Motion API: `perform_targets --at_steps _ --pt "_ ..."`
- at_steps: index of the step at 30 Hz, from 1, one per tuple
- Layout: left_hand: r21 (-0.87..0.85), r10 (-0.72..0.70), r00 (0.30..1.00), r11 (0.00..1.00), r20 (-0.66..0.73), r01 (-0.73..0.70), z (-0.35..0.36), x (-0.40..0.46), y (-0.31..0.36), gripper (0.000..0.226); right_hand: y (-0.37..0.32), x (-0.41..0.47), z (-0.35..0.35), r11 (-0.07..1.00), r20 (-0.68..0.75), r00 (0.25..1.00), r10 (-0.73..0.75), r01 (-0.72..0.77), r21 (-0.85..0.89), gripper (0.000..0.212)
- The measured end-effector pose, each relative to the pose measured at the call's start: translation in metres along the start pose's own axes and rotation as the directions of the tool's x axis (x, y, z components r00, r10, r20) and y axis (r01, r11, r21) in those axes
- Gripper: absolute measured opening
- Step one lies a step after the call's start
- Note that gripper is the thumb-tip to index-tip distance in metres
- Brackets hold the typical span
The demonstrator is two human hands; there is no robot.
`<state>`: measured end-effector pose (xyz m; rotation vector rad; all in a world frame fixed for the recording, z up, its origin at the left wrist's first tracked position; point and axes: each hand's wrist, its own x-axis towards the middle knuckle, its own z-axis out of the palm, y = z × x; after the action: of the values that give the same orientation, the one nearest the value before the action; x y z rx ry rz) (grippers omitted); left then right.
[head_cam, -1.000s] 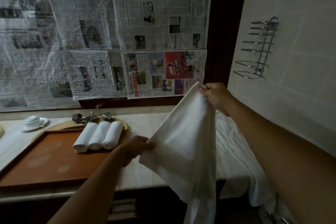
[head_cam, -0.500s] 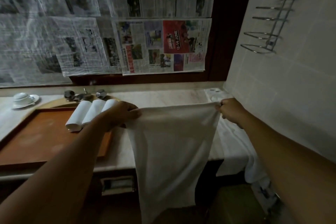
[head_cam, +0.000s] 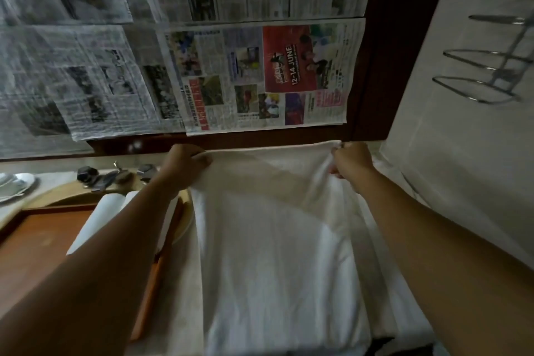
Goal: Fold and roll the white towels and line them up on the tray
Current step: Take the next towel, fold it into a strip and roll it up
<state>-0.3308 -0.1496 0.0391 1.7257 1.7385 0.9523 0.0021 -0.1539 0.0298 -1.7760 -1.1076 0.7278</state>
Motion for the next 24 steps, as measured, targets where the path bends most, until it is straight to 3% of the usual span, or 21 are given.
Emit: perform_targets --at_steps 4,7,9,11,13,14,17,24 --pt "-0.042 -0.09 0.983 0.996 -0.162 0.084 0.031 0.08 -0.012 0.013 0.006 0.08 0.039 1.0 -0.036 0.999 0.023 -0.022 0.008 0.023" --pt "0.169 -0.14 0.949 0.967 -0.284 0.193 0.084 0.101 -0.036 0.049 0.035 0.108 0.083 0.989 -0.073 0.997 -0.029 0.018 -0.15 0.021" --pt "0.358 -0.125 0.978 0.917 -0.165 0.177 0.135 0.081 -0.062 0.069 0.079 0.097 0.115 0.916 -0.012 0.992 -0.123 0.109 -0.385 0.04" --pt "0.512 -0.133 0.988 0.856 0.082 0.073 0.18 0.048 -0.096 0.075 0.131 0.069 0.138 0.743 0.224 0.956 -0.189 0.288 -0.604 0.053" --pt "0.624 -0.189 0.946 0.781 0.263 -0.017 0.206 0.024 -0.131 0.077 0.177 0.053 0.15 0.571 0.412 0.902 -0.13 0.408 -0.713 0.06" --pt "0.647 -0.209 0.932 0.762 0.294 -0.033 0.212 0.021 -0.145 0.077 0.191 0.054 0.153 0.526 0.43 0.897 -0.098 0.414 -0.743 0.063" --pt "0.665 -0.182 0.941 0.745 0.286 -0.058 0.216 0.04 -0.16 0.077 0.198 0.08 0.166 0.476 0.432 0.899 -0.078 0.414 -0.776 0.07" --pt "0.666 -0.134 0.933 0.734 0.333 -0.132 0.226 0.117 -0.17 0.079 0.185 0.14 0.197 0.499 0.379 0.92 -0.1 0.376 -0.781 0.075"
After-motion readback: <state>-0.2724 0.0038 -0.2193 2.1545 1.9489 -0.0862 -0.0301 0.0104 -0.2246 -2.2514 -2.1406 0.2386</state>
